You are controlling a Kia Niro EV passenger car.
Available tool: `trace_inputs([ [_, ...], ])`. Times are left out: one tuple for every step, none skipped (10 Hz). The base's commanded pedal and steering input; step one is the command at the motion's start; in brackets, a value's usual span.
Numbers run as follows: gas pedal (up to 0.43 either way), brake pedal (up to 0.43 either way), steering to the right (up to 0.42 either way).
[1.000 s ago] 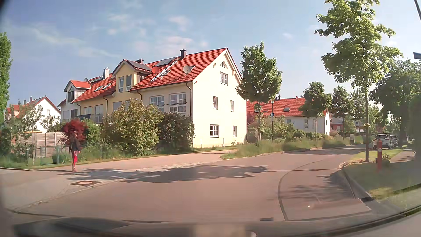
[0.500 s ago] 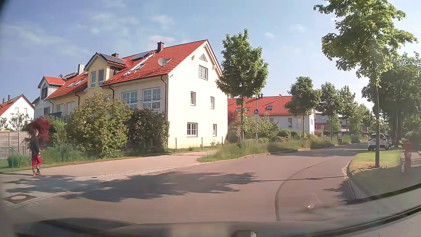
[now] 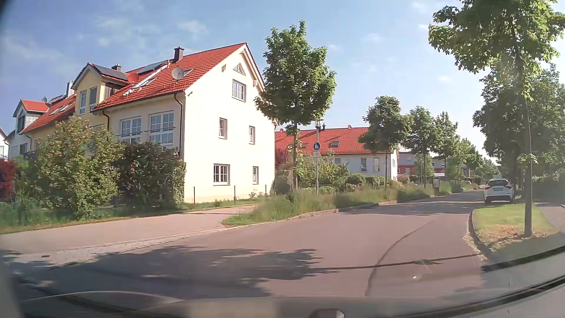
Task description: Follow the waypoints while adhering to traffic rules and regulations
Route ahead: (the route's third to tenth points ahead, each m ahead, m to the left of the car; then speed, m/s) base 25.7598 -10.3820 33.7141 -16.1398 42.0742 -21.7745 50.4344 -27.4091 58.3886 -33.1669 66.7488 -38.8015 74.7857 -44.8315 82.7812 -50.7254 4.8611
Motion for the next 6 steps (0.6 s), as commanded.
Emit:
trace_inputs([
  [0.039,0.0,0.159],
  [0.039,0.0,0.165],
  [0.059,0.0,0.171],
  [0.059,0.0,0.173],
  [0.059,0.0,0.173],
  [0.047,0.0,0.174],
])
